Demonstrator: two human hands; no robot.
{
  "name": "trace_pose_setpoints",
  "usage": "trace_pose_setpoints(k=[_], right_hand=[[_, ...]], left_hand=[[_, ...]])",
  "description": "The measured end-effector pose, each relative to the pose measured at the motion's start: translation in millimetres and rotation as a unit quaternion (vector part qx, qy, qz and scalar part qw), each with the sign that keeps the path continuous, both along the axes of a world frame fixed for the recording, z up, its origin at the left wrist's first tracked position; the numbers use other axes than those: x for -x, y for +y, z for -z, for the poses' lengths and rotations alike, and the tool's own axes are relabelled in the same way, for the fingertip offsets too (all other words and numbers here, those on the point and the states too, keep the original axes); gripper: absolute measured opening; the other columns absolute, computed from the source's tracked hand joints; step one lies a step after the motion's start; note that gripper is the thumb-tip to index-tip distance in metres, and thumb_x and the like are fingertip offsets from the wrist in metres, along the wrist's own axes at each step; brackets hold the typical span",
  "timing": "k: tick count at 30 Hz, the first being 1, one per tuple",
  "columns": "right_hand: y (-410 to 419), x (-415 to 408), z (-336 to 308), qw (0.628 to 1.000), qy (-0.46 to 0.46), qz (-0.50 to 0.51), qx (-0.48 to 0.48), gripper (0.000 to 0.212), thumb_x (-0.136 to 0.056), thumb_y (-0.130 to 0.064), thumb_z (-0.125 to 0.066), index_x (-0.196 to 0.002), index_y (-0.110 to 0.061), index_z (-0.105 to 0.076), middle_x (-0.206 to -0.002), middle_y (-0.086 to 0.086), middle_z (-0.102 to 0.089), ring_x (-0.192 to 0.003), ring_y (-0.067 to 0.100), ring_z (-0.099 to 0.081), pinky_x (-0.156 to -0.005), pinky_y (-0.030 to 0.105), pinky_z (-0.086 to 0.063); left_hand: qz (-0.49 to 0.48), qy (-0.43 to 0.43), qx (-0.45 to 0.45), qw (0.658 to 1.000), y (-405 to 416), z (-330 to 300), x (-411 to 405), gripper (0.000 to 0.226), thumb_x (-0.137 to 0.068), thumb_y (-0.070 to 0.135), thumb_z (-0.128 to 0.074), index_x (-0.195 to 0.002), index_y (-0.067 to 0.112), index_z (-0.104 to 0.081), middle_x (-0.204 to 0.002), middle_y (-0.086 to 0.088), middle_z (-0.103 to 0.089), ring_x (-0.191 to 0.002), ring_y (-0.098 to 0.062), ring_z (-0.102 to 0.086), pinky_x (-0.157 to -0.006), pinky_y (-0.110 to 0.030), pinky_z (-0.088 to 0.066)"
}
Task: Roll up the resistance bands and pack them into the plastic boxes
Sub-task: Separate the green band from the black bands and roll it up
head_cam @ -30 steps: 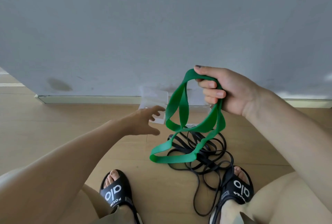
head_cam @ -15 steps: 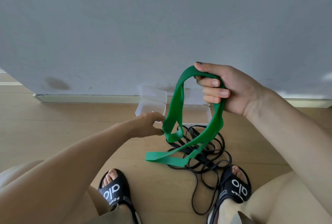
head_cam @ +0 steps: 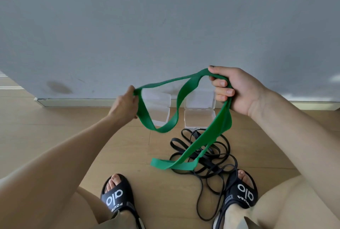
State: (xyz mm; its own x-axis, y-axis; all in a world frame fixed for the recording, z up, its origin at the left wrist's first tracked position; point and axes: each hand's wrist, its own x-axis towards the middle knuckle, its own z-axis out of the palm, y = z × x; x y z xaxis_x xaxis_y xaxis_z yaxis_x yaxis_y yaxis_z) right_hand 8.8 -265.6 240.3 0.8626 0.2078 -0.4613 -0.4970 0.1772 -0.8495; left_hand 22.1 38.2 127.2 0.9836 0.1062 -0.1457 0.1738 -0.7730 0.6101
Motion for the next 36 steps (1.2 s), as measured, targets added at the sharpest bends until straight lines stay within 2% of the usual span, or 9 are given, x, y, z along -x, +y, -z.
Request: trace_pose_setpoints(k=[5,8,14,22,24,27,30,33,36], right_hand=[[5,3,10,0.995,-0.004,-0.047,0.087,0.022,-0.100,-0.033,-0.062,-0.087,-0.015,-0.055,-0.055,-0.008,-0.034,-0.040,0.008,-0.026,-0.045,0.022,-0.031],[5,4,8,0.997,0.001,-0.037,0.063,0.023,-0.100,-0.032,-0.062,-0.086,-0.015,-0.054,-0.055,-0.009,-0.035,-0.040,0.007,-0.025,-0.046,0.022,-0.031],[2,1,6,0.999,0.024,-0.002,0.027,0.023,-0.098,-0.032,-0.064,-0.086,-0.016,-0.053,-0.055,-0.009,-0.033,-0.039,0.007,-0.024,-0.042,0.021,-0.031],[5,3,1,0.999,0.010,-0.033,0.032,0.024,-0.098,-0.030,-0.063,-0.083,-0.015,-0.053,-0.053,-0.009,-0.034,-0.039,0.008,-0.024,-0.044,0.022,-0.030],[2,3,0,0.999,0.007,-0.037,0.037,0.024,-0.099,-0.030,-0.062,-0.082,-0.016,-0.053,-0.053,-0.009,-0.033,-0.040,0.008,-0.023,-0.045,0.023,-0.028],[-1,2,0,0.999,0.004,-0.039,0.038,0.024,-0.099,-0.030,-0.061,-0.081,-0.016,-0.053,-0.053,-0.008,-0.033,-0.040,0.008,-0.024,-0.045,0.023,-0.028],[1,3,0,0.997,0.003,-0.061,0.047,0.024,-0.099,-0.029,-0.061,-0.080,-0.016,-0.053,-0.053,-0.008,-0.033,-0.040,0.008,-0.024,-0.045,0.023,-0.029],[6,6,2,0.992,-0.004,-0.116,0.053,0.024,-0.101,-0.027,-0.059,-0.079,-0.017,-0.056,-0.055,-0.007,-0.032,-0.038,0.007,-0.024,-0.043,0.022,-0.029],[17,10,3,0.981,-0.007,-0.183,0.069,0.020,-0.103,-0.027,-0.057,-0.086,-0.017,-0.060,-0.056,-0.007,-0.032,-0.038,0.007,-0.025,-0.042,0.021,-0.028]], left_hand=[[-0.119,-0.041,0.038,0.991,20,-28,-9,0.022,-0.108,0.029,-0.032,-0.106,0.008,-0.037,-0.086,-0.021,-0.059,-0.057,-0.038,-0.068,-0.047,-0.049,-0.056],[-0.123,0.016,0.040,0.991,20,-30,-7,0.042,-0.107,0.040,-0.031,-0.100,0.005,-0.052,-0.090,-0.023,-0.069,-0.062,-0.033,-0.069,-0.060,-0.045,-0.058],[-0.143,0.147,0.239,0.949,8,-30,-2,0.048,-0.106,0.044,-0.039,-0.089,0.005,-0.060,-0.065,-0.010,-0.064,-0.059,-0.026,-0.068,-0.058,-0.033,-0.056],[0.001,0.078,-0.130,0.988,14,-6,4,0.041,-0.103,0.033,-0.034,-0.079,0.009,-0.057,-0.082,-0.013,-0.067,-0.067,-0.028,-0.060,-0.064,-0.038,-0.052],[0.015,0.050,-0.147,0.988,17,-5,0,0.035,-0.105,0.030,-0.033,-0.090,0.011,-0.057,-0.087,-0.013,-0.063,-0.067,-0.027,-0.055,-0.061,-0.037,-0.045],[0.039,0.035,-0.098,0.994,21,-6,-4,0.040,-0.104,0.023,-0.037,-0.141,0.030,-0.049,-0.098,-0.011,-0.064,-0.075,-0.027,-0.059,-0.065,-0.037,-0.046],[0.083,0.078,-0.083,0.990,21,-8,-5,0.045,-0.101,0.013,-0.044,-0.143,0.028,-0.046,-0.105,-0.010,-0.065,-0.074,-0.023,-0.059,-0.061,-0.032,-0.045],[0.160,0.182,-0.135,0.961,19,-9,0,0.072,-0.093,0.013,-0.061,-0.154,0.033,-0.031,-0.142,-0.009,-0.058,-0.113,-0.028,-0.061,-0.088,-0.036,-0.050],[0.213,0.227,-0.044,0.949,4,-14,8,0.105,-0.081,0.023,-0.083,-0.156,0.048,-0.014,-0.157,0.000,-0.043,-0.137,-0.023,-0.047,-0.111,-0.044,-0.043]])
